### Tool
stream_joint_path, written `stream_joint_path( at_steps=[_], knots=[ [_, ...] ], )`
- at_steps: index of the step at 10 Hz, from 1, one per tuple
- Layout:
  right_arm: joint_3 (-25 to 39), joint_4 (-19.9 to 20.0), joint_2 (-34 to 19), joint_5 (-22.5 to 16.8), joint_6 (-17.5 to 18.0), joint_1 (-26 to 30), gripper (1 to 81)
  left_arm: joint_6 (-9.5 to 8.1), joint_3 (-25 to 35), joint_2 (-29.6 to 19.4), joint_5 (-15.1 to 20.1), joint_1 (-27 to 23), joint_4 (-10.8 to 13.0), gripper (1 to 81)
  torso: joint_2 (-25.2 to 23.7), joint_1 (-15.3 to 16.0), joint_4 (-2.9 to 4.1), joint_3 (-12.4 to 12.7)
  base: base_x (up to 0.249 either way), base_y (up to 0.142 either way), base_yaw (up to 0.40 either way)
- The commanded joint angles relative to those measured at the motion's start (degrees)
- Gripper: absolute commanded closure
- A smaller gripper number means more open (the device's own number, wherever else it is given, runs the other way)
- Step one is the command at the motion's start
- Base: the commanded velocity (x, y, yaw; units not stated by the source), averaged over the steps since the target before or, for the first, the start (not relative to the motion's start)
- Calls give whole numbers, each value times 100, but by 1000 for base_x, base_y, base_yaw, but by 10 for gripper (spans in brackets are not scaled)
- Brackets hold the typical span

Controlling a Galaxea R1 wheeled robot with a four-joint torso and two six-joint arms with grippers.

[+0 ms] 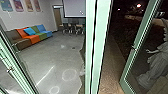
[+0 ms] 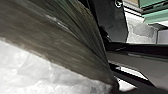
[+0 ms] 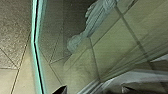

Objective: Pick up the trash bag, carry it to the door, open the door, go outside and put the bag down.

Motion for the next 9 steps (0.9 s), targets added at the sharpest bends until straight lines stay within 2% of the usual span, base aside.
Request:
stream_joint_path(
  at_steps=[1, 5, 6, 7, 9],
  knots=[
    [474, 1505, 45, -269, 15, -267, 10, 19, 102, -31, 463, -266, -37, 811, 0, 0, 0, 0, 0, 0, 0],
    [518, 2192, 679, -340, -11, -1418, 10, 28, 102, -23, 445, -266, -20, 811, 0, 2, 0, 0, 0, 0, 0],
    [815, 2517, 907, -297, -55, -1892, 10, 28, 102, -14, 445, -266, -20, 811, 0, 2, 0, 0, 0, 0, 0],
    [1160, 2535, 1075, -217, -55, -2367, 10, 36, 102, -14, 445, -266, -11, 811, 0, 2, 0, 2, 0, 0, 0],
    [1801, 2527, 1558, 240, -64, -3176, 10, 45, 102, -40, 436, -248, -11, 811, 0, 2, 0, 2, 0, 0, 0]
  ],
)
